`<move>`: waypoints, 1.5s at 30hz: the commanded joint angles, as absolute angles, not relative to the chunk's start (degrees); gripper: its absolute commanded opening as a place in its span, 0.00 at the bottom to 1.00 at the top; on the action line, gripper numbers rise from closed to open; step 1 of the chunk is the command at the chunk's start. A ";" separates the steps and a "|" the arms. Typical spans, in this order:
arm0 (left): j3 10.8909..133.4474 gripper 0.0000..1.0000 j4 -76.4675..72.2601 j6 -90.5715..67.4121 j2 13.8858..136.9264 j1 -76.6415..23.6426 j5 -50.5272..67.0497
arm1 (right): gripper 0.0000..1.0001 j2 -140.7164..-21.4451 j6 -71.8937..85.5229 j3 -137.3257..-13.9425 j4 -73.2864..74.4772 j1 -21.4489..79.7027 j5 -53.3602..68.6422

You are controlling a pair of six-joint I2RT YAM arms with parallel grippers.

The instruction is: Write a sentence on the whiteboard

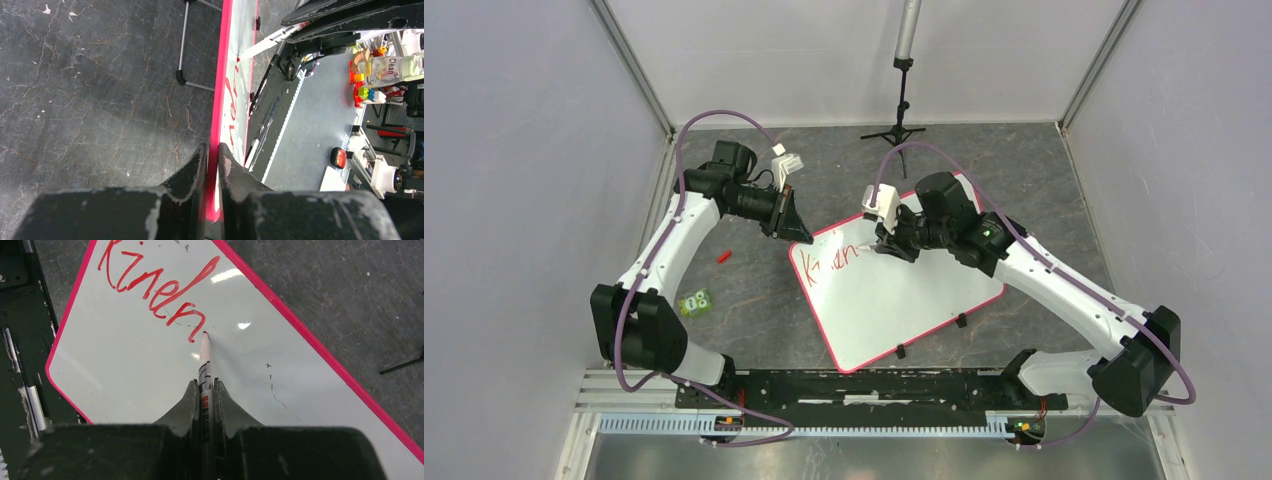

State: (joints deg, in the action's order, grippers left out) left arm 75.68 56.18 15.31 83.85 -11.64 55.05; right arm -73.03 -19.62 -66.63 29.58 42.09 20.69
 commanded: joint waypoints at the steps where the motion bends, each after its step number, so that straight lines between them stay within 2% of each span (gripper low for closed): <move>1: 75.86 0.02 55.63 15.69 83.63 -11.78 55.72 | 0.00 -73.42 -20.48 -68.32 28.70 41.81 20.58; 26: 76.07 0.02 55.63 15.82 84.04 -11.78 55.81 | 0.00 -76.61 -21.27 -72.29 30.19 39.22 21.68; 45: 75.59 0.02 55.64 15.88 83.68 -11.78 55.46 | 0.00 -71.83 -22.35 -64.42 31.50 39.73 20.89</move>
State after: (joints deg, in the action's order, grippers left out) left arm 75.61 56.07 15.31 83.85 -11.64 54.50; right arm -73.03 -21.15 -65.23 31.00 39.92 24.21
